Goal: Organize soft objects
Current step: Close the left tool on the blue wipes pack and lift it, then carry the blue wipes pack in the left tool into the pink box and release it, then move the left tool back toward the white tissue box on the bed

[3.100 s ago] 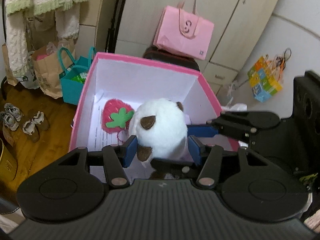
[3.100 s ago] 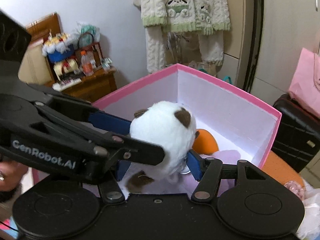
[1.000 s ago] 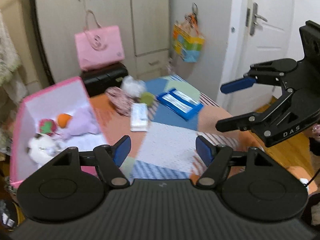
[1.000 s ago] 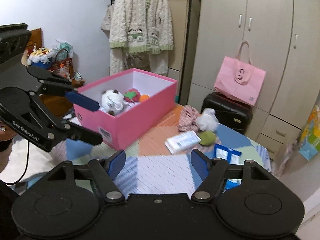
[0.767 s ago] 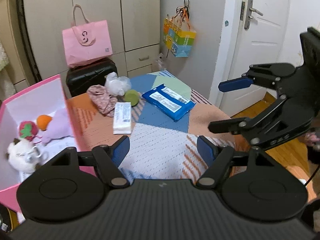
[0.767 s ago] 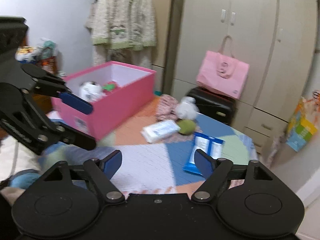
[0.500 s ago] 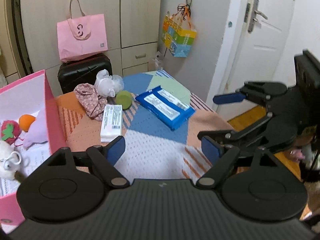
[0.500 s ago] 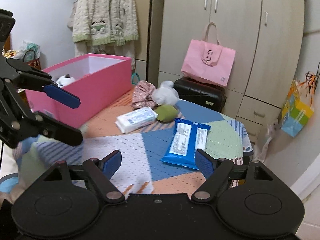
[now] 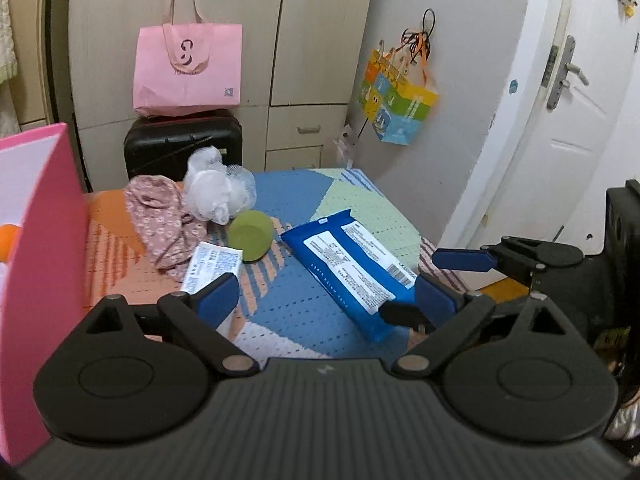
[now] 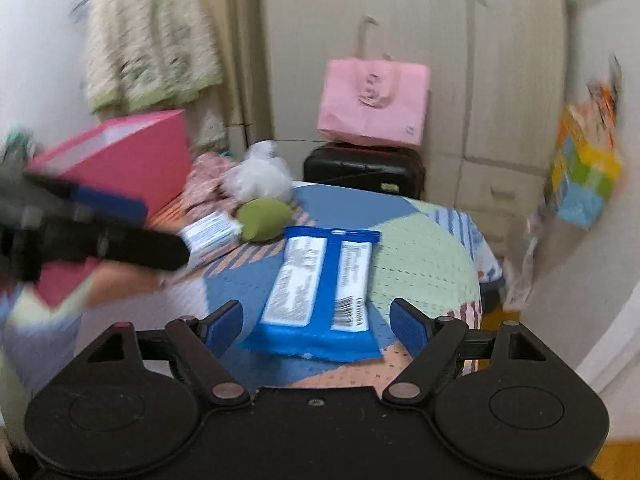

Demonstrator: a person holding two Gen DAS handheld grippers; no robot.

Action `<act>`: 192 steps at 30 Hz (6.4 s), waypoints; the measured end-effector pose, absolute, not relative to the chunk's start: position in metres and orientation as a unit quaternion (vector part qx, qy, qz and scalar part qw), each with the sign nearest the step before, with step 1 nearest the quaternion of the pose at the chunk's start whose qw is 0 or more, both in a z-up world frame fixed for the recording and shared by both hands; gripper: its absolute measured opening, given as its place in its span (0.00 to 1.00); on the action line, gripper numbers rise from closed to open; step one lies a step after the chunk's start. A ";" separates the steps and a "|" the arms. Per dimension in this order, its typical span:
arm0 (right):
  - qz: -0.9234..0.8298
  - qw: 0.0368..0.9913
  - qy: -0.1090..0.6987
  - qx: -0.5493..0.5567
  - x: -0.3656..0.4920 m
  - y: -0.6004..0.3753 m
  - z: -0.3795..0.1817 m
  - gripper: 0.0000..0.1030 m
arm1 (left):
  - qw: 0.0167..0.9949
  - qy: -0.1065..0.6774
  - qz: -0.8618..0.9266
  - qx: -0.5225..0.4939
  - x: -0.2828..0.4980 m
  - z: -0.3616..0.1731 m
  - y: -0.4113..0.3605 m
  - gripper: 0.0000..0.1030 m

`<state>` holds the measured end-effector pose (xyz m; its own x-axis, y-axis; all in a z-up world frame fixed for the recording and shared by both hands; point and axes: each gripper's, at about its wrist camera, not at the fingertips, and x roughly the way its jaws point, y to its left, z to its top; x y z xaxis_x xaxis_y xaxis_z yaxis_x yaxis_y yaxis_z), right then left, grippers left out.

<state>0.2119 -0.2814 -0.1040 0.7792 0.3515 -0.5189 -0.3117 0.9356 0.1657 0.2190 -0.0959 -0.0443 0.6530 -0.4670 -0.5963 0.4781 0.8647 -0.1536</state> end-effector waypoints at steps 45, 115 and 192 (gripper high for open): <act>0.168 0.943 0.288 -0.009 0.219 -0.246 -0.125 0.64 | 0.880 0.377 -0.287 -0.047 0.249 -0.098 -0.134 0.54; 0.297 0.929 0.217 -0.041 0.084 -0.100 0.024 0.58 | 0.911 0.316 -0.251 -0.082 0.100 0.043 0.052 0.53; 0.298 0.922 0.242 -0.053 0.115 -0.140 0.023 0.59 | 0.930 0.280 -0.239 -0.007 0.086 0.057 0.088 0.60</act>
<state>0.1146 -0.1397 0.0227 0.7046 0.5242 -0.4783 -0.5752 0.8166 0.0475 0.0859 0.0883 0.0573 0.7288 -0.4490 -0.5170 0.4410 0.8854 -0.1472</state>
